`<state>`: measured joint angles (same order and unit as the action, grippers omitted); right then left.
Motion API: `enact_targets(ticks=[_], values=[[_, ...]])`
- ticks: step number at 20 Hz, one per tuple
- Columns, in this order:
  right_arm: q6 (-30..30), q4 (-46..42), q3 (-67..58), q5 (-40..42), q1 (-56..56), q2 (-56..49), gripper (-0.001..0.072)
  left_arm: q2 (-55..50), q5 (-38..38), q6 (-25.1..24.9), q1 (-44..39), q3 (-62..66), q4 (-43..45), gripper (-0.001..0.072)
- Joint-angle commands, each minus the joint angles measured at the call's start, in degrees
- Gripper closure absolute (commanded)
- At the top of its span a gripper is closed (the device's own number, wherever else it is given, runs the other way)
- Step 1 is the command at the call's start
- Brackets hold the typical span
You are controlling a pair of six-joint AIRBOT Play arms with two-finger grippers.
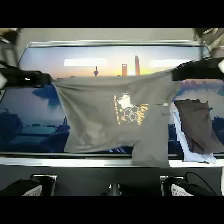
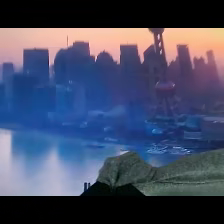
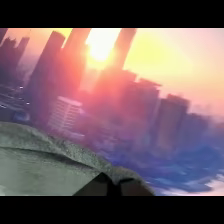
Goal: Fold the shirts.
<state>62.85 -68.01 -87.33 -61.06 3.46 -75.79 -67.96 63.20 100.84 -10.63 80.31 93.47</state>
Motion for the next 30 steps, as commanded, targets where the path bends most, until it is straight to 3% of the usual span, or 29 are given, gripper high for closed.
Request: enact_targets(ticks=[1,4,5,6,7,8,11,14,15,18,21,30], values=[[-0.1,17.9,0.0,1.5,-0.2,-13.6,0.0692,-10.7,-1.7,6.2,0.3,-2.0,-0.7,0.068],[-0.1,16.6,0.0,0.3,-2.5,-18.8,0.0689,-16.3,-1.7,6.3,0.3,-2.0,-6.8,0.0674],[-0.1,16.8,0.0,0.5,-2.8,-19.5,0.06,-17.4,-1.6,6.4,0.3,-2.0,-8.5,0.0587],[-0.7,16.7,-0.1,0.1,-2.9,-19.4,0.0378,-17.8,-0.8,6.1,0.4,-1.9,-8.4,0.0319],[-3.7,16.8,-0.7,-1.3,-2.0,-18.8,0.0212,-17.8,1.1,4.3,1.0,-1.2,-7.5,0.0098],[-7.1,15.9,-1.7,-4.0,-0.4,-17.7,0.0175,-17.7,4.9,1.2,2.1,0.3,-5.9,0.0078],[-7.8,7.9,-3.0,-14.6,7.6,-14.0,0.0142,-15.8,16.6,-4.4,7.5,2.9,-2.0,0.0078],[-9.8,-2.9,-2.1,-30.8,14.5,-13.2,0.0143,-9.2,18.3,-7.2,12.4,-5.9,-7.9,0.0079],[-8.9,-4.5,-0.1,-32.5,15.9,-12.8,0.0151,-6.3,18.1,-8.7,13.6,-11.9,-10.1,0.0079],[-9.8,-1.8,9.8,-28.6,16.1,-9.6,0.0171,1.4,15.0,-13.3,16.3,-30.0,-17.8,0.0079],[-11.6,-0.9,17.6,-25.9,13.4,-7.8,0.0172,4.6,10.3,-15.0,17.8,-39.5,-23.0,0.0079],[-12.6,-1.1,20.2,-22.3,6.1,-7.8,0.0176,2.7,7.8,-15.0,17.7,-41.1,-23.5,0.008]])
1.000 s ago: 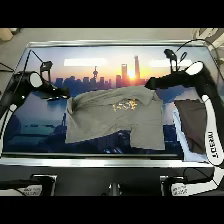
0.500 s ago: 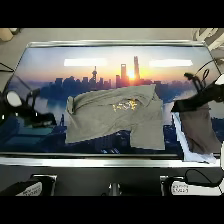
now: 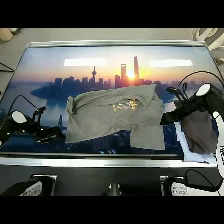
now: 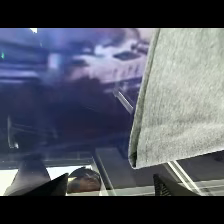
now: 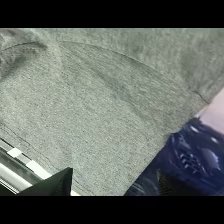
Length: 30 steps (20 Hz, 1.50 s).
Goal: Fold the shirts.
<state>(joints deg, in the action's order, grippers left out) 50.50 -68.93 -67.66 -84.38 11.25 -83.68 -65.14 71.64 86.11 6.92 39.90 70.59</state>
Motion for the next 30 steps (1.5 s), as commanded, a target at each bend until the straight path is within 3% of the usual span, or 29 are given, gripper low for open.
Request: enact_targets(ticks=[1,9,15,18,19,20,21,23,30], values=[[-0.2,-0.5,0.5,0.8,-1.6,0.1,0.0172,-0.1,-0.6,-0.3,0.1,-0.7,-0.6,0.008],[-0.2,-1.8,0.5,0.5,-1.6,0.1,0.0174,-1.9,-2.2,-0.9,-1.0,-0.7,-1.2,0.0107],[-0.2,-3.0,0.5,0.3,-1.6,0.1,0.0171,-5.7,-6.4,-0.8,-8.5,-0.7,-4.7,0.0107],[2.4,-8.5,0.5,1.0,-1.4,0.1,0.0055,-7.0,-8.7,1.4,-11.1,-0.7,-4.6,0.012],[2.4,-9.1,0.5,1.3,-0.7,0.0,0.0039,-7.3,-9.6,2.8,-11.1,-0.7,-4.6,0.0234],[2.6,-8.4,0.5,1.7,0.4,-0.4,0.0039,-7.3,-10.5,3.5,-11.2,-0.7,-4.6,0.0433],[2.6,-6.9,0.5,2.0,1.5,-0.9,0.0041,-7.3,-11.1,3.5,-11.2,-0.5,-4.6,0.0541],[2.6,-3.6,0.5,2.6,2.6,-2.9,0.006,-7.2,-11.1,3.4,-11.2,-0.1,-4.6,0.068],[2.8,2.6,0.5,14.1,0.0,-11.3,0.0164,-4.2,-10.0,3.4,-11.2,0.1,-4.6,0.0681]])
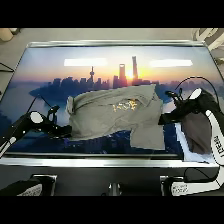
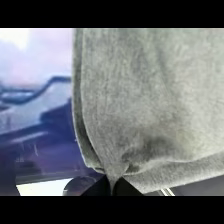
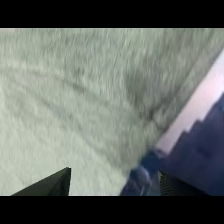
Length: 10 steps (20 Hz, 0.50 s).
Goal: Fold the shirts.
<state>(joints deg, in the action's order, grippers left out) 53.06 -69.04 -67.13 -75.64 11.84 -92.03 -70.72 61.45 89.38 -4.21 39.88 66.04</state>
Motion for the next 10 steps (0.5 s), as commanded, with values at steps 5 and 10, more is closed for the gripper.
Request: enact_targets(ticks=[5,10], values=[[0.3,5.7,-0.1,9.4,-0.6,-4.1,0.0694,2.1,0.2,0.1,0.0,0.2,-0.1,0.0681],[-5.4,6.1,-5.3,9.8,-0.6,8.2,0.0696,10.5,0.3,1.2,0.0,13.7,6.7,0.0683]])
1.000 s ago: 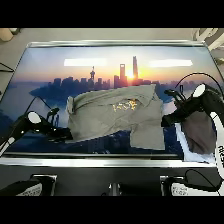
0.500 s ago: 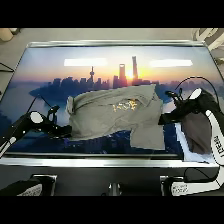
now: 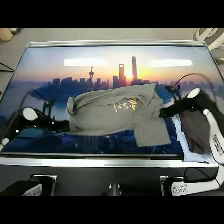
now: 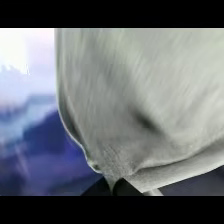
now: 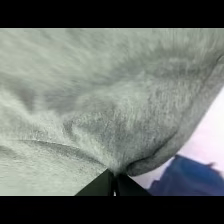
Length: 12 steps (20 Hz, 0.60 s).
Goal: Fold the shirts.
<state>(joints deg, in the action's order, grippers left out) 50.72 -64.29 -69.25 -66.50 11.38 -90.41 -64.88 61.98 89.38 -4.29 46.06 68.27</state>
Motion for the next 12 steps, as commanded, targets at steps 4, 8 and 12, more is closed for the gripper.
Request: enact_targets(ticks=[4,8,12], values=[[-5.9,-3.7,-18.3,9.5,-0.1,29.5,0.0694,15.8,-1.6,2.8,0.0,37.6,13.1,0.0682],[-6.6,-10.2,-24.9,22.4,-0.1,53.2,0.0695,22.7,-7.0,4.3,0.0,61.6,16.7,0.0682],[2.0,-17.8,-24.9,13.5,-0.1,62.3,0.0695,26.8,-3.7,6.3,0.0,62.8,14.7,0.0682]])
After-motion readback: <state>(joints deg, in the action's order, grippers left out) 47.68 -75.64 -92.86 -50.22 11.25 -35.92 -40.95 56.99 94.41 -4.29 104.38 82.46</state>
